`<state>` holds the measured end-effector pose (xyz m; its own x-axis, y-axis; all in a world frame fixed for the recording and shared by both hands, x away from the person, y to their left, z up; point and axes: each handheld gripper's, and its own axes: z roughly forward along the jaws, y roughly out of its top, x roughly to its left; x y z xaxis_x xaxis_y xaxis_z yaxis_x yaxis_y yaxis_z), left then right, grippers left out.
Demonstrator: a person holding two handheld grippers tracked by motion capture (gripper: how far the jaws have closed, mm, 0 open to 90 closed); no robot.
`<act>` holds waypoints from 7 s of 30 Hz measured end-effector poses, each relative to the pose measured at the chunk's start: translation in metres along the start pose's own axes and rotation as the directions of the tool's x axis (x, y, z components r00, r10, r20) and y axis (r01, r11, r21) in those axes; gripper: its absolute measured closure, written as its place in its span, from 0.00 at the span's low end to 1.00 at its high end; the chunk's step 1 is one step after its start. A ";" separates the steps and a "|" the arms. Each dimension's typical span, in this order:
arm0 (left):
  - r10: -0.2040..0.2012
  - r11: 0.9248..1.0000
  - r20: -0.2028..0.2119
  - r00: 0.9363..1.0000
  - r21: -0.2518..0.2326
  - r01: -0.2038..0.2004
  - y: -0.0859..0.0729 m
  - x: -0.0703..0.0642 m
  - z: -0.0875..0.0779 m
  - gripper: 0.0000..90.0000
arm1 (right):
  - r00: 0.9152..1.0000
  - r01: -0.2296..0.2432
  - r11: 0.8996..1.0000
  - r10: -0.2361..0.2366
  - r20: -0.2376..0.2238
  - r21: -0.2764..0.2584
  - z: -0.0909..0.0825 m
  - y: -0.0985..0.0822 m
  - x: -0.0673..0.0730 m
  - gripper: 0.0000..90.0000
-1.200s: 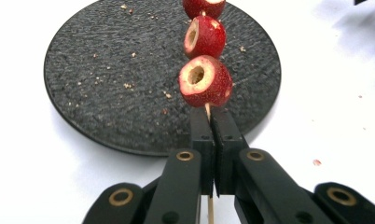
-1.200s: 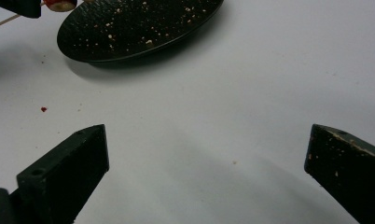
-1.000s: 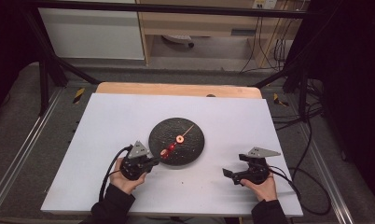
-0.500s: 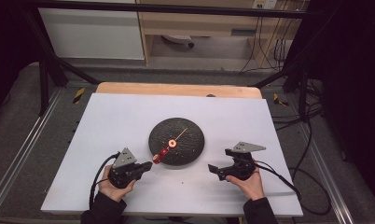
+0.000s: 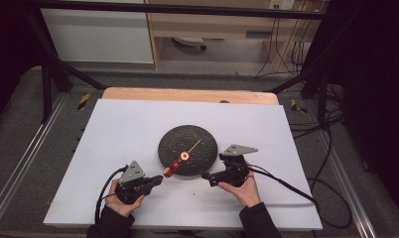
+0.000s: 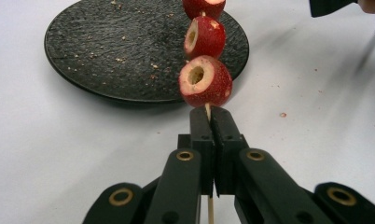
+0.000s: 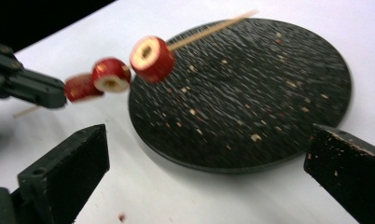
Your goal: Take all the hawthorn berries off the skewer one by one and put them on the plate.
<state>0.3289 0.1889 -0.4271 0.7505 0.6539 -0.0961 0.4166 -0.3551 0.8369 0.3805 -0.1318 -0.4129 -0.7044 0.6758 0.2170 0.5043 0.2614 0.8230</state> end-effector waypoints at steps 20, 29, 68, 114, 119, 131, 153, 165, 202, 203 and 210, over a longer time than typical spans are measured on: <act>0.046 0.999 0.021 0.999 -0.008 -0.046 0.003 -0.016 0.006 0.98 | 0.983 -0.131 0.990 0.123 -0.134 -0.053 0.023 0.016 0.006 0.38; 0.060 0.998 0.031 0.998 -0.016 -0.059 0.004 -0.021 0.008 0.98 | 0.972 -0.155 0.987 0.147 -0.186 -0.031 0.029 0.015 0.004 0.58; 0.073 0.994 0.027 0.997 -0.087 -0.070 0.003 -0.016 -0.009 0.98 | 0.973 -0.223 0.961 0.209 -0.096 -0.162 -0.010 0.059 -0.034 0.67; -0.001 0.997 -0.008 1.000 -0.080 0.000 0.001 0.001 -0.011 0.98 | 0.993 -0.118 0.993 0.118 0.019 0.022 0.059 0.021 -0.038 0.52; 0.001 0.997 -0.005 1.000 -0.077 -0.002 0.001 0.000 -0.010 0.98 | 0.995 -0.102 0.995 0.102 -0.017 -0.018 0.037 0.029 -0.027 0.26; 0.019 0.998 0.014 1.000 -0.066 -0.018 0.003 -0.008 -0.003 0.98 | 0.992 -0.073 0.997 0.073 -0.101 -0.004 0.016 0.020 0.002 0.07; 0.068 0.997 0.059 0.996 -0.044 -0.066 0.003 -0.027 0.010 0.98 | 0.966 -0.088 0.996 0.082 -0.246 -0.013 0.027 0.002 0.020 0.48; 0.072 0.997 0.066 0.995 -0.041 -0.070 0.003 -0.029 0.011 0.98 | 0.949 -0.100 0.995 0.104 -0.297 0.027 0.030 0.000 0.020 0.67; 0.065 0.996 0.056 0.996 -0.070 -0.061 0.002 -0.022 -0.001 0.98 | 0.982 -0.178 0.975 0.167 -0.093 -0.135 -0.023 0.046 -0.048 0.68; 0.065 0.996 0.055 0.996 -0.070 -0.061 0.002 -0.021 -0.001 0.98 | 0.982 -0.177 0.975 0.167 -0.083 -0.137 -0.024 0.047 -0.050 0.68; 0.048 0.996 0.042 0.998 -0.080 -0.045 0.002 -0.016 -0.005 0.98 | 0.985 -0.175 0.976 0.174 -0.022 -0.131 -0.021 0.052 -0.061 0.68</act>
<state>0.3152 0.1811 -0.4216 0.7908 0.6070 -0.0783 0.3403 -0.3296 0.8807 0.4394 -0.1743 -0.3719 -0.6166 0.6959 0.3681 0.5502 0.0465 0.8337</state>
